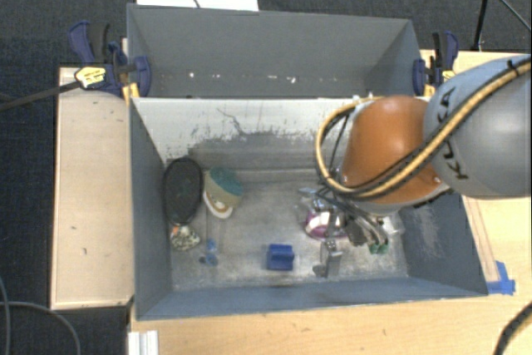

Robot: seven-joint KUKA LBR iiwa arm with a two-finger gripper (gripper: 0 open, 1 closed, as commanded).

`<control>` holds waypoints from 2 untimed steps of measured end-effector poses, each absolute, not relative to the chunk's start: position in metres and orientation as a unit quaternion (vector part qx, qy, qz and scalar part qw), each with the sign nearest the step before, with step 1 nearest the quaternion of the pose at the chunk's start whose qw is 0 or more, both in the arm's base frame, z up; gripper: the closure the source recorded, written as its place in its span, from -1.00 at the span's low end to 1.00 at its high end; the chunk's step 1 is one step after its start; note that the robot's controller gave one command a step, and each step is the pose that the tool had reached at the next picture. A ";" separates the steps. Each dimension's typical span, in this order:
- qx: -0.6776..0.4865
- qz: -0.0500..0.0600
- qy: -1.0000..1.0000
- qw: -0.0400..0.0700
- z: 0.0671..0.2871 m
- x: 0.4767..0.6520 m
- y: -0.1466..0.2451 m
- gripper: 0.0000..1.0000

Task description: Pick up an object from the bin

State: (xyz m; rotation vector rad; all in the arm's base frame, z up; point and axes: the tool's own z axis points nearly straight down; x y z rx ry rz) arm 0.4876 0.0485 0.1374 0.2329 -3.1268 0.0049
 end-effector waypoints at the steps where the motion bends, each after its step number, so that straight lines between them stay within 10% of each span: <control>1: 0.189 -0.001 -0.982 -0.001 0.082 0.484 0.104 -1.00; 2: 0.187 -0.001 -0.982 -0.001 0.082 0.484 0.103 1.00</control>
Offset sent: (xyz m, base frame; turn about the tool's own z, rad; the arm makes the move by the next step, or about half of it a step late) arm -0.0045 0.0540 -0.0553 -0.2312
